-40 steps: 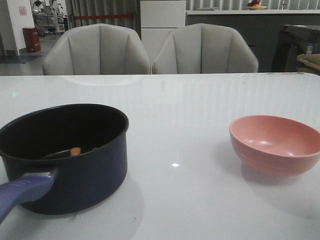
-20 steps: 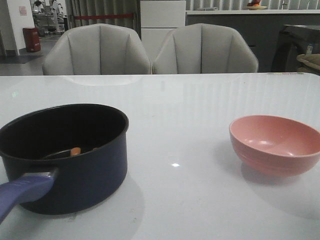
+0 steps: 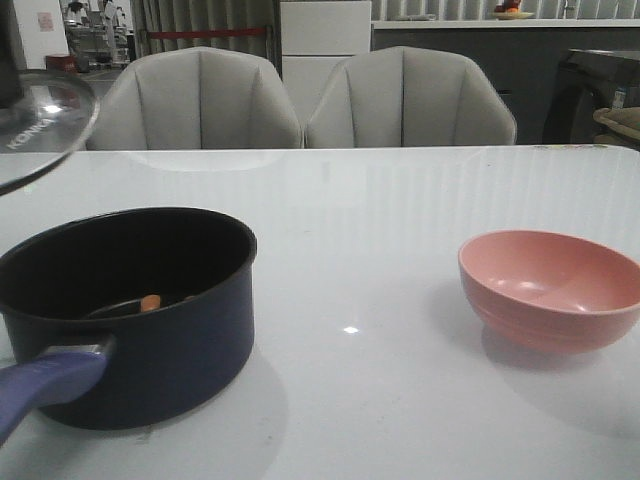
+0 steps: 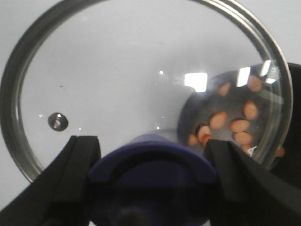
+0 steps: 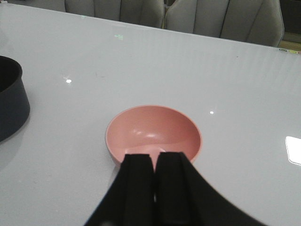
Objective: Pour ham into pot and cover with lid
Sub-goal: 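Lift the lid and carry it over the saucepan, left gripper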
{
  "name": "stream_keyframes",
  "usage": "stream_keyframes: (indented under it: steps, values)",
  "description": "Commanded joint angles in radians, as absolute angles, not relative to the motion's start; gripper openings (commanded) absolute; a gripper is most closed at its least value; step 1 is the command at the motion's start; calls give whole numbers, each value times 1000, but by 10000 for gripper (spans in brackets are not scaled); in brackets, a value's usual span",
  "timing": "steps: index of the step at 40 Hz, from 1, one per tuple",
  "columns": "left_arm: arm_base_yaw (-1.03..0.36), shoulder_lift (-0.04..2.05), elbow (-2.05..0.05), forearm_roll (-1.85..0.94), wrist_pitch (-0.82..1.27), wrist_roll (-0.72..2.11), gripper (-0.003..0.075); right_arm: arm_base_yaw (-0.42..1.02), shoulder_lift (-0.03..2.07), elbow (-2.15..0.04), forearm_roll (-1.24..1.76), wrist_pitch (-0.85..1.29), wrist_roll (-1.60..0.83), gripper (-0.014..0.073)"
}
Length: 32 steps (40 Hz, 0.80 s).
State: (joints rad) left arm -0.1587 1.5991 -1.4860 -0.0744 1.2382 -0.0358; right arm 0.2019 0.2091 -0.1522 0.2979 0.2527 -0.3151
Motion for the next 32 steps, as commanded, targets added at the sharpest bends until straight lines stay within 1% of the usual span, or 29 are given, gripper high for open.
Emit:
stream_keyframes:
  steps: [1, 5, 13, 32]
  values:
    - [-254, 1567, -1521, -92, 1289, -37, 133, 203, 215, -178, 304, 181, -322, 145]
    - [-336, 1584, -1521, -92, 1289, -37, 133, 203, 215, -178, 304, 181, -322, 145]
    - [-405, 1639, -1521, -92, 1289, -39, 133, 203, 215, -178, 304, 181, -322, 145]
    - [-415, 1696, -1521, -145, 1289, -40, 138, 203, 215, -178, 304, 181, -322, 145]
